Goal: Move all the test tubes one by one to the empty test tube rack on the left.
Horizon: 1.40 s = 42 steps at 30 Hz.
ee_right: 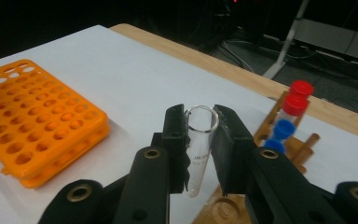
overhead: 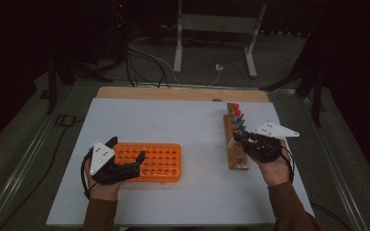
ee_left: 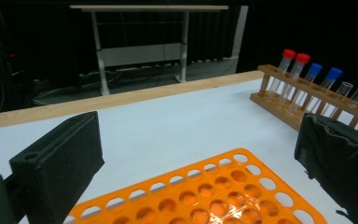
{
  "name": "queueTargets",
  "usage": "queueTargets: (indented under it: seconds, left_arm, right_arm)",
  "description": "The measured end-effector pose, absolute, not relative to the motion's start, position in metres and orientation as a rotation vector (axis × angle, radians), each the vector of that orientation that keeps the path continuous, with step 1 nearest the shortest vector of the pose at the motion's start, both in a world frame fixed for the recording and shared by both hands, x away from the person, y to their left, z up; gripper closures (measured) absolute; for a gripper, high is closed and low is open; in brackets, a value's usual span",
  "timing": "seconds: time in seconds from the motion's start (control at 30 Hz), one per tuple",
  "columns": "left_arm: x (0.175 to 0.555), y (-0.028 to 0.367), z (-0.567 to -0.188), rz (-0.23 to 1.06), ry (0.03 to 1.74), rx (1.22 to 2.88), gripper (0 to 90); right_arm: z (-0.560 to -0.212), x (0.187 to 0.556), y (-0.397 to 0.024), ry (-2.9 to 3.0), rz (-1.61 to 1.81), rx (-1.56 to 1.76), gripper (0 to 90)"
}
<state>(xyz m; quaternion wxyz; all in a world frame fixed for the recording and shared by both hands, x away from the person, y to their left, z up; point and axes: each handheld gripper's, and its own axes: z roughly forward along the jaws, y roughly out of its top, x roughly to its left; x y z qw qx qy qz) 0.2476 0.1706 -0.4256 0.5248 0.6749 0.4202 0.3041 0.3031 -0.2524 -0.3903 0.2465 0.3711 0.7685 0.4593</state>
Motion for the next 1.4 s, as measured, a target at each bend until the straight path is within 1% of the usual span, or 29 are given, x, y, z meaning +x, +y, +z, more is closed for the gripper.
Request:
queueTargets:
  seconds: [0.27,0.4,0.63,0.93,1.13,1.27,1.4]
  left_arm:
    - [0.257,0.148,-0.424,0.701,0.952,1.652,1.5]
    - [0.263,0.128,-0.426,0.681,0.914,1.692,1.5]
    - [0.268,0.105,-0.427,0.665,0.857,1.739,1.5]
    - [0.274,0.084,-0.426,0.651,0.806,1.765,1.7]
    - [0.277,0.071,-0.427,0.624,0.777,1.794,4.9]
    - [0.278,0.054,-0.431,0.605,0.720,1.869,7.2]
    - [0.279,0.043,-0.432,0.578,0.695,1.890,9.9]
  right_arm:
    - [-0.391,0.300,-0.235,2.141,1.280,0.967,76.2]
    - [-0.391,0.299,-0.228,2.164,1.298,0.950,76.2]
    - [-0.391,0.297,-0.218,2.186,1.309,0.922,76.1]
    - [-0.389,0.297,-0.204,2.212,1.329,0.898,76.1]
    - [-0.388,0.298,-0.193,2.233,1.356,0.886,76.0]
    - [-0.389,0.298,-0.184,2.252,1.360,0.866,76.0]
    - [-0.390,0.298,-0.178,2.267,1.378,0.860,76.0]
